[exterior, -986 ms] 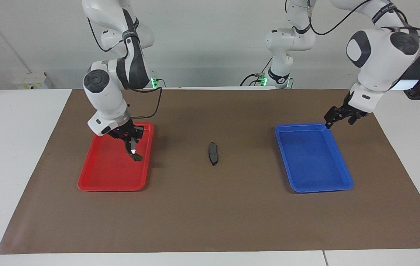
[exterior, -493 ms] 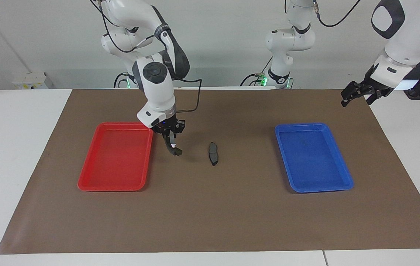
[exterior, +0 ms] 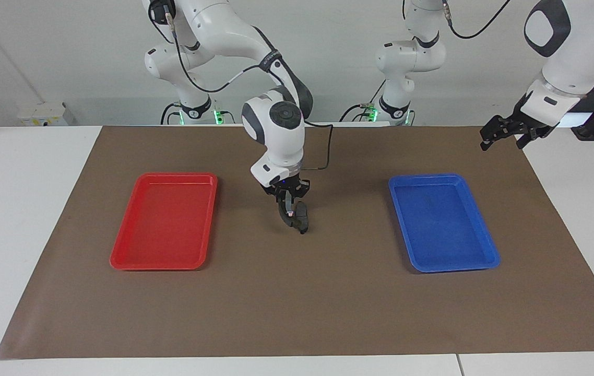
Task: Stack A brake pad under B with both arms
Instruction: 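Carry the curved shoe over the dark pad and lower it with the right gripper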
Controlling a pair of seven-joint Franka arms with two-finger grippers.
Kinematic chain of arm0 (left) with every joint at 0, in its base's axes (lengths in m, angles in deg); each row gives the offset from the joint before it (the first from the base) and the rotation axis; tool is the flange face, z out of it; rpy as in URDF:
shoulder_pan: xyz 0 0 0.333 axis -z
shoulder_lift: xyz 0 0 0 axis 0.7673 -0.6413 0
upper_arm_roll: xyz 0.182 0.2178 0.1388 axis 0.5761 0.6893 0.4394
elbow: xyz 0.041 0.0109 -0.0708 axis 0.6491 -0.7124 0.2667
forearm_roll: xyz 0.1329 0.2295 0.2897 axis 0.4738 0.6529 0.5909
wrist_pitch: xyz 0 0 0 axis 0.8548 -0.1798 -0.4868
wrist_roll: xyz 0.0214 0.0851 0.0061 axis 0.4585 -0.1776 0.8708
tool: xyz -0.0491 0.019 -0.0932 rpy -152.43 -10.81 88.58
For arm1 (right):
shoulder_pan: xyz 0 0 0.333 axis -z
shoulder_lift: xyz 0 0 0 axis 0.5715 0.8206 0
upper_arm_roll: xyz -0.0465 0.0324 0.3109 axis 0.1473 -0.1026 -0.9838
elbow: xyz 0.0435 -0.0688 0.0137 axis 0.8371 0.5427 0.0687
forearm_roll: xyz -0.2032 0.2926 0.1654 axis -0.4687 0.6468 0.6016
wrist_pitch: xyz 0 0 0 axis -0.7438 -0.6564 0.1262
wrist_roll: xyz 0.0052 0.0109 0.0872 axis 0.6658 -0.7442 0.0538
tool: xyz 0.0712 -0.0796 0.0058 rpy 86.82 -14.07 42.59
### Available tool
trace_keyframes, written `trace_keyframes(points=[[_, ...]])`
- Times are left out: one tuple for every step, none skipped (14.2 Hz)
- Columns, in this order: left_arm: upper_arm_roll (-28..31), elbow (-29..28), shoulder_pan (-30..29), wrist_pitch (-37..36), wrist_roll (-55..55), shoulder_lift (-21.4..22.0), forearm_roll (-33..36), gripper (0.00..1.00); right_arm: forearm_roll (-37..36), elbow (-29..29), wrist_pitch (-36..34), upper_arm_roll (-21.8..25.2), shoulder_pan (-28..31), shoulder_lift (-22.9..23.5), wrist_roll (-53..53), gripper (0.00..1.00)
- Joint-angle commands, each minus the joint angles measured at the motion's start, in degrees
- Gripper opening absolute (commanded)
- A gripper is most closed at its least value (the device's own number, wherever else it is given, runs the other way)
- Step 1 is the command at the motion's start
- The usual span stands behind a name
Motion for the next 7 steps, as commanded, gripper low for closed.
trace_keyframes(points=[[-0.21, -0.18, -0.62, -0.72, -0.86, 0.26, -0.46, 1.00, 0.65, -1.43, 1.77, -0.04, -0.31, 1.18, 0.52, 0.00], [-0.21, -0.18, -0.53, -0.72, -0.86, 0.26, -0.46, 1.00, 0.65, -1.26, 2.04, -0.04, -0.49, 1.35, 0.70, 0.00], [-0.21, -0.18, -0.53, -0.72, -0.86, 0.26, -0.46, 1.00, 0.65, -1.25, 2.13, -0.13, -0.92, 1.53, 0.87, 0.00], [-0.21, -0.18, -0.53, -0.72, -0.86, 0.26, -0.46, 1.00, 0.65, -1.17, 2.30, -0.13, -1.62, 2.23, 0.96, 0.00], [-0.21, -0.18, -0.62, -0.72, -0.86, 0.26, -0.46, 1.00, 0.56, -1.17, 2.48, -0.13, -1.54, 2.50, 0.87, 0.00], [-0.21, -0.18, -0.62, -0.72, -0.86, 0.26, -0.46, 1.00, 0.56, -0.82, 2.92, -0.13, -1.63, 2.50, 0.87, 0.00], [-0.21, -0.18, -0.62, -0.72, -0.86, 0.26, -0.46, 1.00, 0.56, -0.29, 3.36, -0.13, -1.63, 2.41, 0.79, 0.00]])
